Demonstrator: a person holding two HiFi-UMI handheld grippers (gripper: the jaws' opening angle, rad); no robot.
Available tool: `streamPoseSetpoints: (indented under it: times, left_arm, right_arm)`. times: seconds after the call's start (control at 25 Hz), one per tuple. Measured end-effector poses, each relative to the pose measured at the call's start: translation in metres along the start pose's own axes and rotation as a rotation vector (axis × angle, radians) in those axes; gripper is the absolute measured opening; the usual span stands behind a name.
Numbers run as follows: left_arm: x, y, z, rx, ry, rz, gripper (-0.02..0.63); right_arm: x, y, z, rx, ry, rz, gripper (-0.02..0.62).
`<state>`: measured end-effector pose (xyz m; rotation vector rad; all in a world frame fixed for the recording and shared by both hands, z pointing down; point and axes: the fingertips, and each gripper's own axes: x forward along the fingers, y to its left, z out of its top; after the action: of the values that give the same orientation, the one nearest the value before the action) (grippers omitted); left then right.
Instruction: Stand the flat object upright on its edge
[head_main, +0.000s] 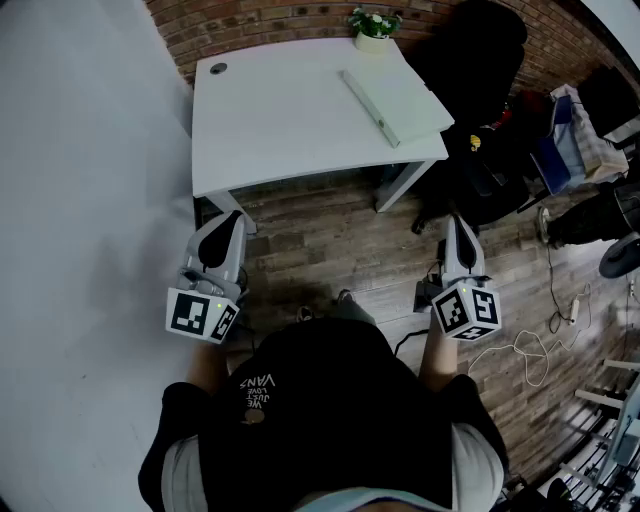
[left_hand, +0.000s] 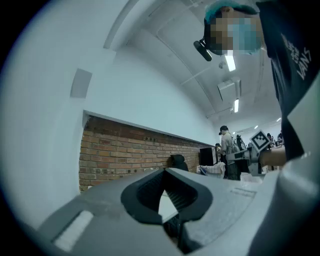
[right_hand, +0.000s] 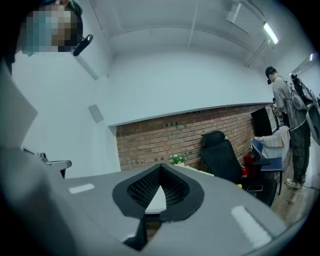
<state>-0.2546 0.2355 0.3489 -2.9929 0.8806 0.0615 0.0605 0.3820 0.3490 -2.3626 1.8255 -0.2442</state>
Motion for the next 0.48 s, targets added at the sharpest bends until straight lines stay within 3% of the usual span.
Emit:
streamPoseSetpoints:
  times: [0.16, 0.48]
  left_arm:
    - [0.006, -0.004, -0.001, -0.007, 0.003, -0.018, 0.000]
    - [0.030, -0.012, -0.013, -0.014, 0.026, -0.061, 0.000]
  right_arm:
    - [0.002, 0.005, 0.004, 0.005, -0.020, 0.043, -0.002]
    - [0.011, -0.006, -0.005, 0.012, -0.004, 0.035, -0.002]
